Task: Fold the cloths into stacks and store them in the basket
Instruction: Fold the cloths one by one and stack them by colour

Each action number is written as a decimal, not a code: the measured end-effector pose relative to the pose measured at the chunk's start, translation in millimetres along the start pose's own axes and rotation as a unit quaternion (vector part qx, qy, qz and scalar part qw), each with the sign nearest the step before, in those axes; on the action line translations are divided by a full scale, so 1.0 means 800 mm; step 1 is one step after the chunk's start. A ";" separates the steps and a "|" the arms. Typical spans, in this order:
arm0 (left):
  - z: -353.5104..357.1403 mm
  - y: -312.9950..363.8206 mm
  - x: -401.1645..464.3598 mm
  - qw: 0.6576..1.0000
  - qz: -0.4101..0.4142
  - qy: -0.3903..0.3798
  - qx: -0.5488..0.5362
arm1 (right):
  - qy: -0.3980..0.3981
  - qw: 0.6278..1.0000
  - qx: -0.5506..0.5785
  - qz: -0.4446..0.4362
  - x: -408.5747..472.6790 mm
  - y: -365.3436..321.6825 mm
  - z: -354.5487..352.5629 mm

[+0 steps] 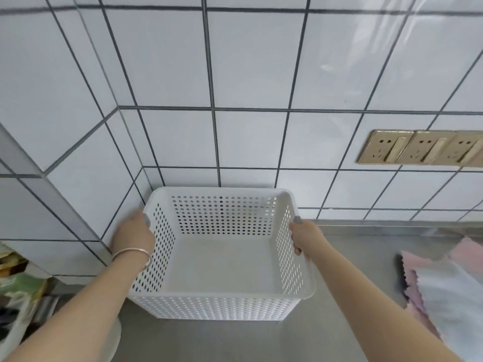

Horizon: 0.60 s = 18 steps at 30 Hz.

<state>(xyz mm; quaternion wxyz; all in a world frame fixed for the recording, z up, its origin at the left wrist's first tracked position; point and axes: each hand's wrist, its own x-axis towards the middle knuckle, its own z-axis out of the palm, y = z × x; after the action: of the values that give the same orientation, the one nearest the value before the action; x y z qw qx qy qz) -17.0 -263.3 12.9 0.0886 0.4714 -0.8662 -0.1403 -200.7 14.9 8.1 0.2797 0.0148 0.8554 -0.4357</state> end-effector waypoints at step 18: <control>0.074 0.284 -0.308 0.769 0.616 -0.072 -0.158 | 0.172 0.940 -0.285 -0.079 -0.201 0.274 -0.086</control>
<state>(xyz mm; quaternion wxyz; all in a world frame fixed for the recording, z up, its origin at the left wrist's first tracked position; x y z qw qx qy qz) -80.8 71.0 26.3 0.1667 -0.1952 -0.9401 -0.2242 -38.1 237.7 -42.1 0.0855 -0.0583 0.9773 -0.1850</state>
